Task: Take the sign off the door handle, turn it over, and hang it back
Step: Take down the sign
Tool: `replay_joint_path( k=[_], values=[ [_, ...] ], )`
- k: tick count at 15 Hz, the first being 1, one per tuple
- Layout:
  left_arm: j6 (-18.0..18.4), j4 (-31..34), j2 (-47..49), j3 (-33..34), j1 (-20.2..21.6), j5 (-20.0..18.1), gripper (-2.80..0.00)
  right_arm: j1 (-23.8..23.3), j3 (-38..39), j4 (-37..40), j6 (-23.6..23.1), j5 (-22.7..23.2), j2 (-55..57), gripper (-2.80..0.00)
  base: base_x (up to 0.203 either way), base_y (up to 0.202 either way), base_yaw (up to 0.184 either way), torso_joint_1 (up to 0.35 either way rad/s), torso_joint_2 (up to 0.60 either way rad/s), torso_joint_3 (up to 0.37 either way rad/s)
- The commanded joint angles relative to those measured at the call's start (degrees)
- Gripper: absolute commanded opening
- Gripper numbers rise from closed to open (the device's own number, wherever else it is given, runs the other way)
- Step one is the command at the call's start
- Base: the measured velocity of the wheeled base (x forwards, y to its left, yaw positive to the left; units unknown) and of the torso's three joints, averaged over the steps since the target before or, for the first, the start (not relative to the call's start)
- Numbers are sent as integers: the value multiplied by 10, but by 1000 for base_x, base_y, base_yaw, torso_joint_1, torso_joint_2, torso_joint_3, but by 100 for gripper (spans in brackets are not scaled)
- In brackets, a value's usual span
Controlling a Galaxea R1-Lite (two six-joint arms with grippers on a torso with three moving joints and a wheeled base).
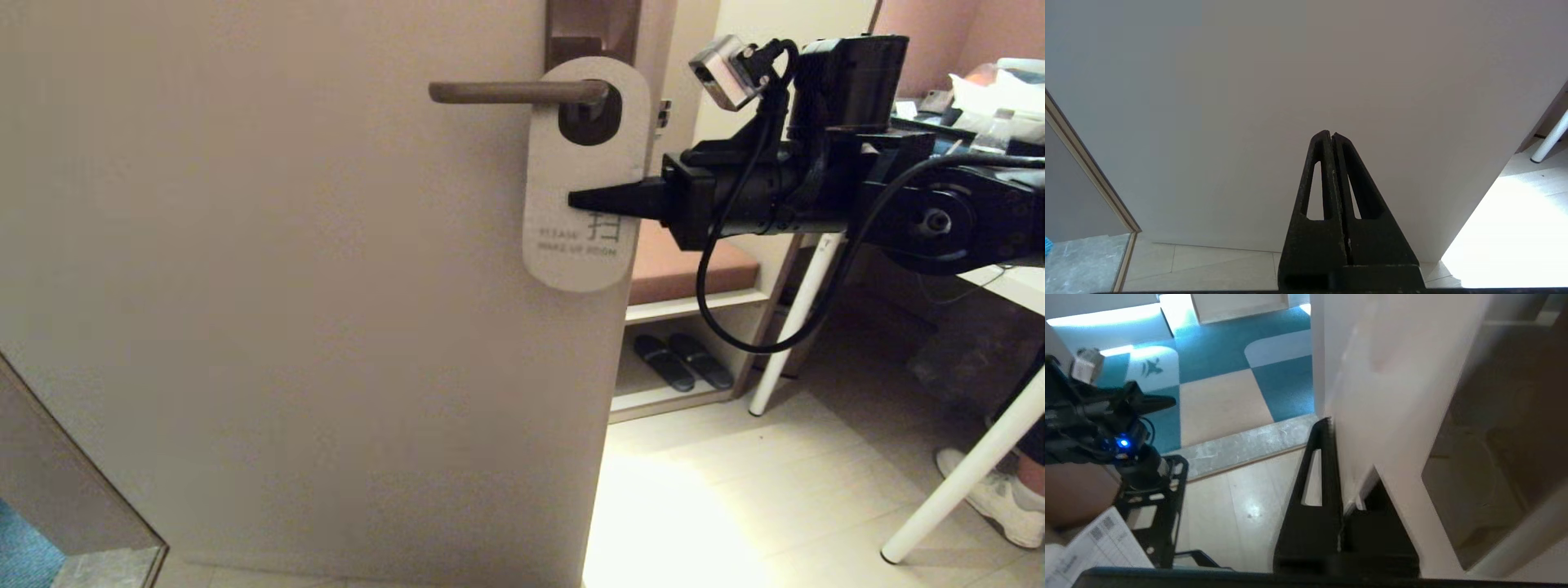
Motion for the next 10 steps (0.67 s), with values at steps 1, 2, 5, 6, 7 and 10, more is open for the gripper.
replay_joint_path(
  k=[1,2,5,6,7,10],
  values=[
    [-1,0,0,0,0,0,-280,0,4,-1,-1,4,-4,-280,0,0,0,0,0,0],
    [-1,0,0,0,0,0,-280,0,7,-1,-1,2,-5,-280,0,0,0,0,0,0],
    [-1,0,0,0,0,0,-280,0,10,-1,-2,-21,-8,-280,0,0,0,0,0,0],
    [-1,0,0,0,0,0,-280,0,11,-1,-2,-33,-8,-280,0,0,0,0,0,0],
    [-1,0,0,0,0,0,-280,0,12,-1,-2,-44,-9,-280,0,0,0,0,0,0],
    [0,0,0,0,0,0,-280,2,12,-1,-3,-70,-16,-280,0,0,0,0,0,0]
  ],
)
